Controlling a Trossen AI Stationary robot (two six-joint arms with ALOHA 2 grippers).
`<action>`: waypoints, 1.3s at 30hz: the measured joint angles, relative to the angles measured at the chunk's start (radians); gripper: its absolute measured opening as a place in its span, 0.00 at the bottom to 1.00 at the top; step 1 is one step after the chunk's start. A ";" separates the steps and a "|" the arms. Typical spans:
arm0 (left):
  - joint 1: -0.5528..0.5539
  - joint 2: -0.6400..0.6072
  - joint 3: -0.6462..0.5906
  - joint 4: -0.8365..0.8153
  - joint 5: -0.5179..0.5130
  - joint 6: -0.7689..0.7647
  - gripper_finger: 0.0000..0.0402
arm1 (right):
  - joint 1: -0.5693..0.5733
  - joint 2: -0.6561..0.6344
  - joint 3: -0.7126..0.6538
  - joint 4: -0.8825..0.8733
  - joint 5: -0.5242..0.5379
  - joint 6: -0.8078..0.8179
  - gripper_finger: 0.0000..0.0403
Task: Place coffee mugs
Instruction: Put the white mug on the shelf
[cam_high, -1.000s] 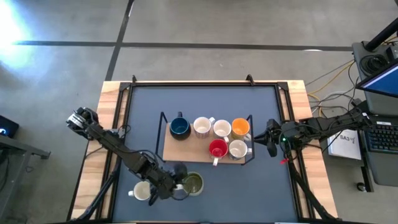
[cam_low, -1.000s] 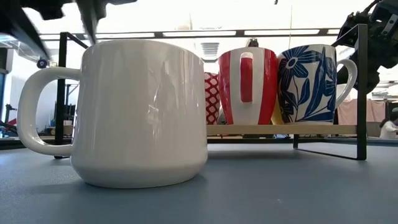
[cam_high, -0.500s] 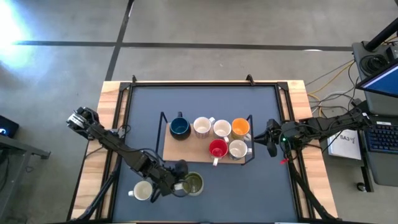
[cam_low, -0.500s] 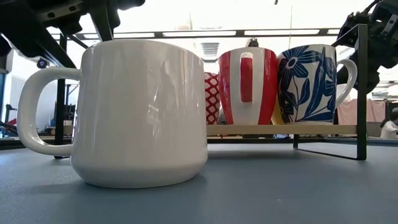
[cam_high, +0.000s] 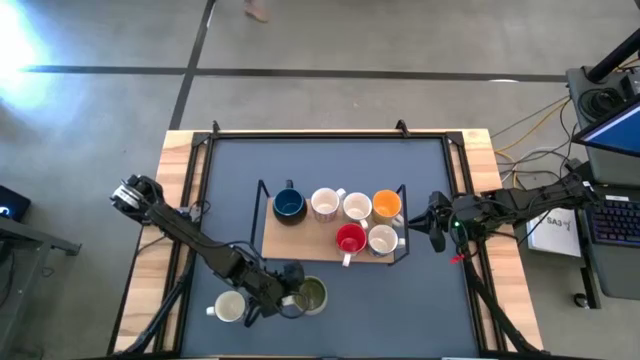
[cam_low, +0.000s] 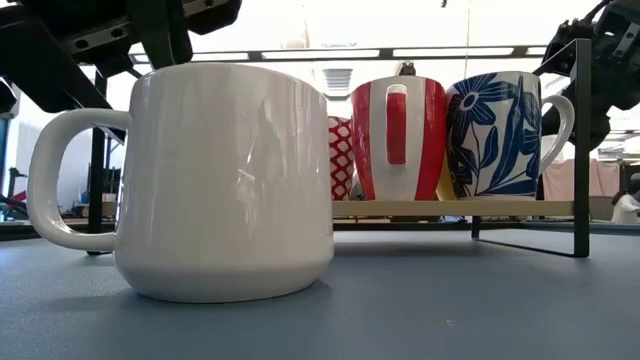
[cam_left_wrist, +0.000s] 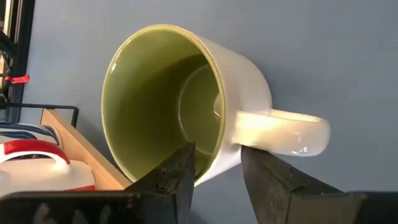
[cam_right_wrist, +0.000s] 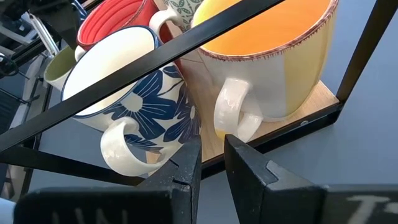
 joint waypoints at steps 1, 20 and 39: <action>0.000 0.004 0.000 0.001 0.000 0.000 0.27 | 0.000 0.000 0.000 0.000 0.000 0.000 0.15; 0.006 0.042 -0.002 -0.017 0.005 -0.130 0.02 | 0.000 0.000 0.000 0.000 0.000 0.000 0.15; 0.048 -0.011 0.046 -0.030 -0.078 -0.461 0.02 | 0.000 0.000 0.000 0.000 0.000 0.000 0.15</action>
